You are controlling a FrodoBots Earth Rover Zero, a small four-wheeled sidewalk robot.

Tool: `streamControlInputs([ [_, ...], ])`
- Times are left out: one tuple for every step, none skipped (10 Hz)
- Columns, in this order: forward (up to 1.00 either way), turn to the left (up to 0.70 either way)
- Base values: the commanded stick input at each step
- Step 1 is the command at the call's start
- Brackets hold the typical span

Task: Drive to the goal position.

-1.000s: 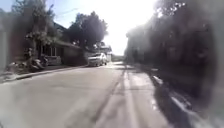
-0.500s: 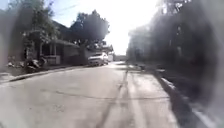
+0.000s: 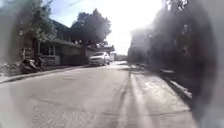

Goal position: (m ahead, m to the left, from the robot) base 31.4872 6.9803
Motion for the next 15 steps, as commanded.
streamControlInputs([
  [1.0, -0.38],
  [1.0, -0.37],
  [1.0, -0.12],
  [1.0, 0.0],
  [1.0, 0.0],
  [1.0, 0.0],
  [1.0, 0.0],
  [1.0, 0.0],
  [1.0, 0.0],
  [1.0, 0.0],
  [1.0, 0.0],
  [1.0, 0.0],
  [1.0, 0.0],
  [1.0, 0.0],
  [1.0, 0.0],
])
